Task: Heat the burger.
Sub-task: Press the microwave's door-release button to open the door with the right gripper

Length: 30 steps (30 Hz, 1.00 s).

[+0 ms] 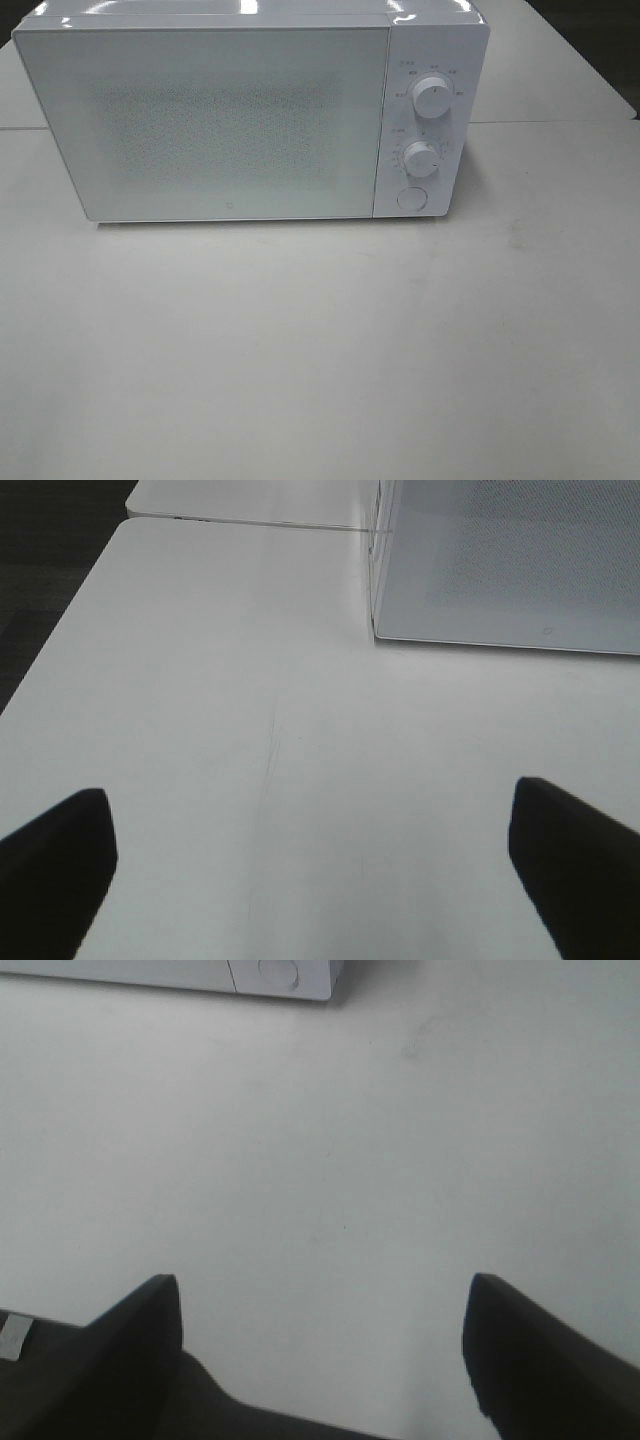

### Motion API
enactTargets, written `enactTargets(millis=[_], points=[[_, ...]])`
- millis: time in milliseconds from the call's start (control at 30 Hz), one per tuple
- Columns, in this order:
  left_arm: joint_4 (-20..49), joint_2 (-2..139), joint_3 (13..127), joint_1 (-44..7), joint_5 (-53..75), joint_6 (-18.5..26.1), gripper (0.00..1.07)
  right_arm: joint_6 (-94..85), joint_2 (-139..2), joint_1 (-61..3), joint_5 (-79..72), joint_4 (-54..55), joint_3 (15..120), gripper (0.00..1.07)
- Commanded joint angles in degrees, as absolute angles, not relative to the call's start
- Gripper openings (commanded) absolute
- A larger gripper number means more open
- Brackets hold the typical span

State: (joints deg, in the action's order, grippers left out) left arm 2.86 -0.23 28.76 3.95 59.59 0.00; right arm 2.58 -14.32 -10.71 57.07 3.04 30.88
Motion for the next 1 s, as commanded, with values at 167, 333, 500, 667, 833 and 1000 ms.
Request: enactTargets(millis=[167, 333, 500, 667, 833, 1000], points=[[2.69, -1.60, 28.53, 4.18, 59.24, 0.34, 1.00, 3.27, -3.32, -10.31, 59.36, 1.66, 29.28, 0.75], [2.69, -1.60, 28.53, 4.18, 59.24, 0.34, 1.00, 3.27, 0.57, -10.31, 59.36, 1.49, 29.34, 0.75], [2.69, -1.60, 28.53, 4.18, 59.24, 0.34, 1.00, 3.21, 1.83, -10.31, 59.36, 1.49, 29.34, 0.75], [2.69, -1.60, 28.53, 4.18, 59.24, 0.34, 1.00, 3.15, 1.83, -10.31, 59.36, 1.49, 29.34, 0.75], [2.69, -1.60, 28.53, 4.18, 59.24, 0.34, 1.00, 3.15, 1.83, -10.31, 59.36, 1.49, 29.34, 0.75], [2.69, -1.60, 28.53, 4.18, 59.24, 0.34, 1.00, 3.15, 1.49, -10.31, 59.24, 1.55, 29.34, 0.75]])
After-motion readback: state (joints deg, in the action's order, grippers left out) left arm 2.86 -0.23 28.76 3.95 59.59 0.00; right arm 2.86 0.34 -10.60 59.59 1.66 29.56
